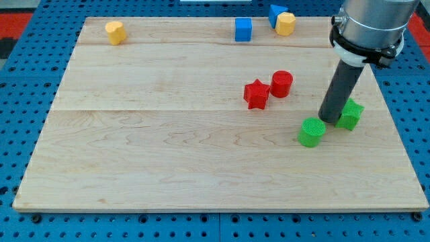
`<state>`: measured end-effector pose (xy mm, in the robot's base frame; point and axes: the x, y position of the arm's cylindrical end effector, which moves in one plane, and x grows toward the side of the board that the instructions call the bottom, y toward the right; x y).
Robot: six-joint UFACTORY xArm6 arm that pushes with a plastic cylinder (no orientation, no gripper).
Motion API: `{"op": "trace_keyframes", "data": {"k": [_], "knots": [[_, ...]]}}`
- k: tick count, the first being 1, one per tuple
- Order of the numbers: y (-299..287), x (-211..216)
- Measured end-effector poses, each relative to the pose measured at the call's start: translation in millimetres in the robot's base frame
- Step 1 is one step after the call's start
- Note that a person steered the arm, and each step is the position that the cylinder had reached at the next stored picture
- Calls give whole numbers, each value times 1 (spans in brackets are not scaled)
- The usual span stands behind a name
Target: Place green circle parallel left to the green star
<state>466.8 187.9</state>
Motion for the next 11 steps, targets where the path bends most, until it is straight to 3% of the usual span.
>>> {"op": "trace_keyframes", "data": {"k": [1, 3, 4, 5, 6, 7, 9, 10, 11], "knots": [[-29, 26], [-134, -7], [-89, 29], [-50, 40], [-75, 83], [-158, 69], [-177, 107], [-242, 100], [-258, 64]]}}
